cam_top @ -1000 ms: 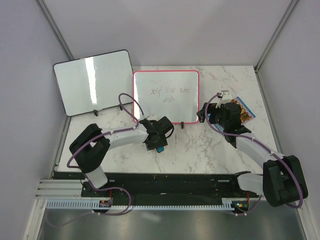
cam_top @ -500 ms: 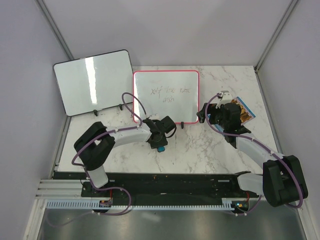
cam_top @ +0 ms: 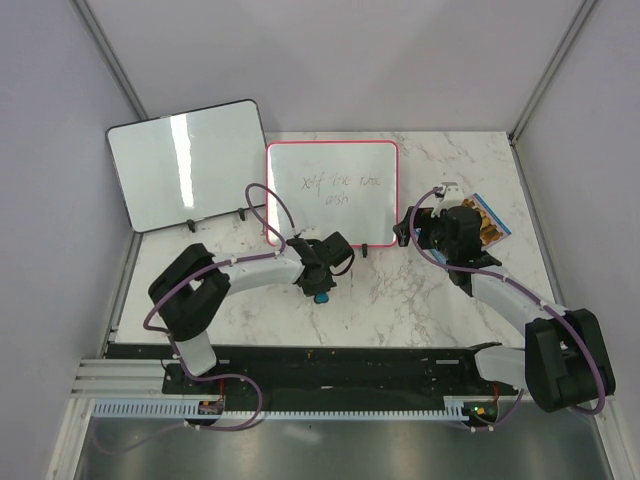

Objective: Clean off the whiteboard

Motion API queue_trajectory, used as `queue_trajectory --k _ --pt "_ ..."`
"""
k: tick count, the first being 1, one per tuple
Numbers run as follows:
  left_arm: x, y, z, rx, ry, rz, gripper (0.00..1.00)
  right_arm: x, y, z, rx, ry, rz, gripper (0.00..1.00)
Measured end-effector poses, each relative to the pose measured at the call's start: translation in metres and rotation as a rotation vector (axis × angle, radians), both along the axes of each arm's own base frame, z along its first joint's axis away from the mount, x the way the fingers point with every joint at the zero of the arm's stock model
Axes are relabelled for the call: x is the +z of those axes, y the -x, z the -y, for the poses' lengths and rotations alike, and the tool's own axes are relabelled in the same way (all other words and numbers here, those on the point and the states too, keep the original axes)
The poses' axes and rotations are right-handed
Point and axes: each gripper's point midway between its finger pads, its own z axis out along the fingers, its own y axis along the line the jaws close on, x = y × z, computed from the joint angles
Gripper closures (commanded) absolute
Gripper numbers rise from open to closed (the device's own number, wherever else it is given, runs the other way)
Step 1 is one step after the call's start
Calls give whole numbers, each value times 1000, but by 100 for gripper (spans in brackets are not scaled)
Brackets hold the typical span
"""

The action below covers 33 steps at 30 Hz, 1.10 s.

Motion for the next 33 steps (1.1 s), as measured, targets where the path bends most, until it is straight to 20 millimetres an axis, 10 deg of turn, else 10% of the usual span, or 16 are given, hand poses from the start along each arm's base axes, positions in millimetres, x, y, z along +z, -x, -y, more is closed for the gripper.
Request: queue_trajectory --k 7,19,33 --pt "20 -5 -10 -43 -30 61 98 -3 -1 5 2 -32 -21 2" --pt "158 -28 -50 -144 8 474 98 0 -36 31 -36 -211 -44 4" --pt "168 -56 -96 -144 -142 524 98 69 -138 14 106 -331 125 5"
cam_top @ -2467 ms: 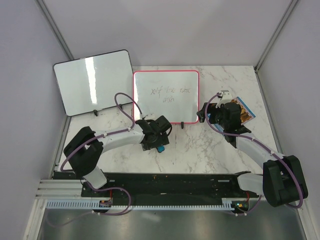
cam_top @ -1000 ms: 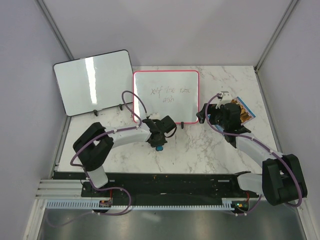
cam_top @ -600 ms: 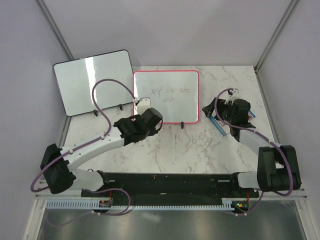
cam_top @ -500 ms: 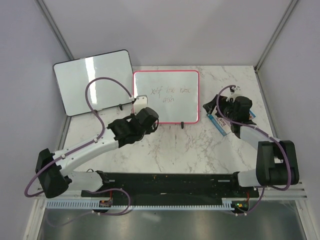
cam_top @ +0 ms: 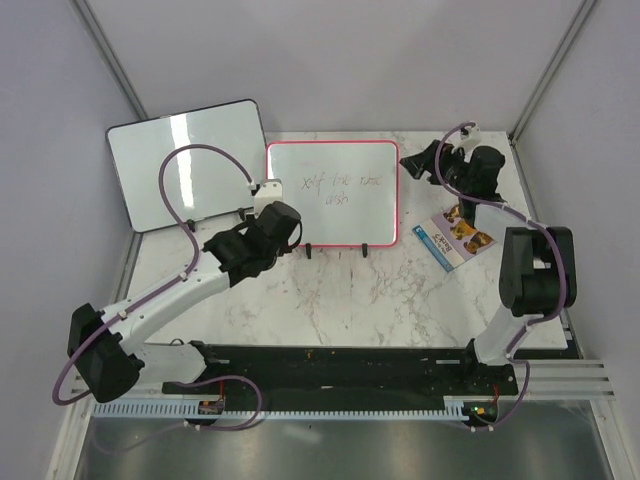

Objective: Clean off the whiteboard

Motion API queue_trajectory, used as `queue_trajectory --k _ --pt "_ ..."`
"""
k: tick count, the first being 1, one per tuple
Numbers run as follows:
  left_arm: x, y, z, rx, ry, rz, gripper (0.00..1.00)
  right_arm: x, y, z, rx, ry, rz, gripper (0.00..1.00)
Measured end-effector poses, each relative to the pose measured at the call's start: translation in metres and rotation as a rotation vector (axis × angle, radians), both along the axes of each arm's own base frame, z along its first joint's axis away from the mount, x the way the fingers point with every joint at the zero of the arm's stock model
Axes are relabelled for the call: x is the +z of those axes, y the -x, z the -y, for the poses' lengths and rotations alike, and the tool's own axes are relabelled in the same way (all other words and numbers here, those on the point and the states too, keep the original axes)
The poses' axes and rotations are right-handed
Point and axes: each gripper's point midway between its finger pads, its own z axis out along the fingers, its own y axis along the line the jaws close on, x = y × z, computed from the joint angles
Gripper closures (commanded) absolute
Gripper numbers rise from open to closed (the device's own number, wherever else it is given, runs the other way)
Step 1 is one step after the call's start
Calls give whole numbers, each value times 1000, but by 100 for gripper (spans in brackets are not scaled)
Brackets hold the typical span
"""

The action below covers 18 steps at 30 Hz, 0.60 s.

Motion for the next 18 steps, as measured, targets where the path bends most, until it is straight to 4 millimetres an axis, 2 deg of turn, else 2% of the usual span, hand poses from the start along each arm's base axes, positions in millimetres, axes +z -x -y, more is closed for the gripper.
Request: queue_trajectory --k 4,7,13,18 --pt "-2 -6 -5 -2 -15 -8 98 -4 -30 2 19 -40 11 10" --pt "-6 -9 -8 2 -24 -18 98 -15 -49 -2 46 -74 -2 11" --pt "-18 -14 -12 6 -29 -51 98 -36 -55 -15 103 -141 -32 13" --pt "-34 -19 -11 3 -48 -97 98 -36 -55 -25 143 -161 -21 18"
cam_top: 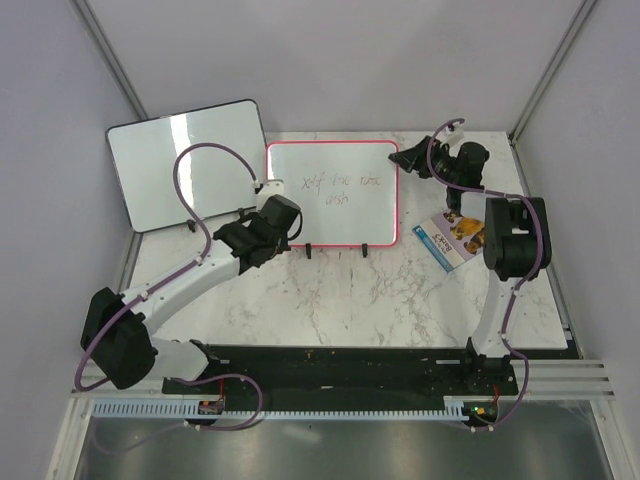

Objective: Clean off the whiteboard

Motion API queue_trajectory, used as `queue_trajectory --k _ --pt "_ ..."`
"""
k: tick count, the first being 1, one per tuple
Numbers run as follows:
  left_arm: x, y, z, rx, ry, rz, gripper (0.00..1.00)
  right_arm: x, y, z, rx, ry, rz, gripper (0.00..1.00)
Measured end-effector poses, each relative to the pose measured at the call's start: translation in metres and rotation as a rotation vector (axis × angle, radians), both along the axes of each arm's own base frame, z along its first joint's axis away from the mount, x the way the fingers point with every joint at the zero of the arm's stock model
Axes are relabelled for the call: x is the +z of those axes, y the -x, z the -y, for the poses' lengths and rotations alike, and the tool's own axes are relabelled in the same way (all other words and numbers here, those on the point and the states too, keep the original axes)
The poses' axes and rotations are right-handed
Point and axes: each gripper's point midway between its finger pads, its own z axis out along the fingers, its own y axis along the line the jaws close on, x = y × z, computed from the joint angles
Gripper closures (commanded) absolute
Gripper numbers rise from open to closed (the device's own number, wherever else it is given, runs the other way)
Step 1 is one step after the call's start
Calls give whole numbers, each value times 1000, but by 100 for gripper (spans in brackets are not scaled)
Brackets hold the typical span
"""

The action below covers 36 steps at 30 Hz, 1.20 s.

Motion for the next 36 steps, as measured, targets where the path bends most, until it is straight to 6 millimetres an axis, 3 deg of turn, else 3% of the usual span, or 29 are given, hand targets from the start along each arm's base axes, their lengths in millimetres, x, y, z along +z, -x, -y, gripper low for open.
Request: queue_trajectory --k 9,11,15,23,36 --pt "-8 -3 2 -3 6 -24 98 21 -22 -30 84 -10 75 36" --pt "-9 -5 2 0 20 -22 98 23 -24 -36 103 -8 81 52" --pt "-9 -7 0 7 25 -25 98 16 -20 -46 137 -8 65 56" --pt "-7 -13 -1 15 55 -16 98 13 -14 -47 179 -11 64 77" --pt "2 -39 8 9 76 17 98 6 8 -38 212 100 120 100"
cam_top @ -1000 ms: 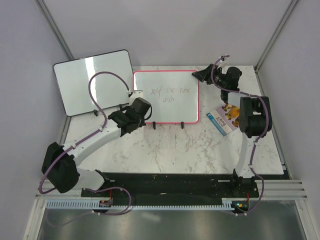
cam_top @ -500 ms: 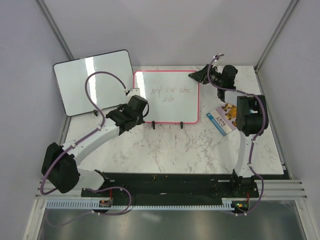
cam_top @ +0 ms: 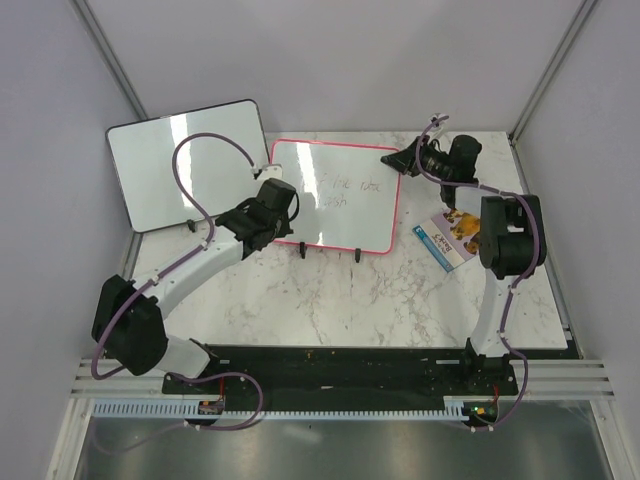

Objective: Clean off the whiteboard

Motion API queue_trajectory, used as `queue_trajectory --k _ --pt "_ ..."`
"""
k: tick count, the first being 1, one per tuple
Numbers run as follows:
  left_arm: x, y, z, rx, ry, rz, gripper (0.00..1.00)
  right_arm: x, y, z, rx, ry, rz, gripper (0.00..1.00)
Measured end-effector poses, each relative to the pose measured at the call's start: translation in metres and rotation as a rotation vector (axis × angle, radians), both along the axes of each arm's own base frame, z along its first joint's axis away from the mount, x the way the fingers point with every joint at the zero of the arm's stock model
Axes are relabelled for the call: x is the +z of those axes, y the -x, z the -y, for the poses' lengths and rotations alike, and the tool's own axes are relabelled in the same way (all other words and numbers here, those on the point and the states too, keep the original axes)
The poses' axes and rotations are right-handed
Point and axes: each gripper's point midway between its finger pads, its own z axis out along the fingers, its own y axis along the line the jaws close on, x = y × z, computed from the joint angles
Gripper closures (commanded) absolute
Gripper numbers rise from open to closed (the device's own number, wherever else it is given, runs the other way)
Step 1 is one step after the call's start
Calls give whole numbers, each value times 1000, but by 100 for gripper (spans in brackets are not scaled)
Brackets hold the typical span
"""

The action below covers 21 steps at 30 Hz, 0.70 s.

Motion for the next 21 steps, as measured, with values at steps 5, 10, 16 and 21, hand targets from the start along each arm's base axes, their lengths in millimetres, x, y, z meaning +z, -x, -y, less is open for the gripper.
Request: queue_trajectory --k 5,10,16,21 --pt "2 -9 0 2 2 10 98 -1 13 6 4 8 2 100" --pt "4 -13 3 -6 18 14 98 0 19 10 14 5 13 100" --pt "5 -14 6 -12 28 19 98 3 30 15 26 -2 26 100" --pt "3 -20 13 -26 40 18 98 1 40 20 36 -4 22 100"
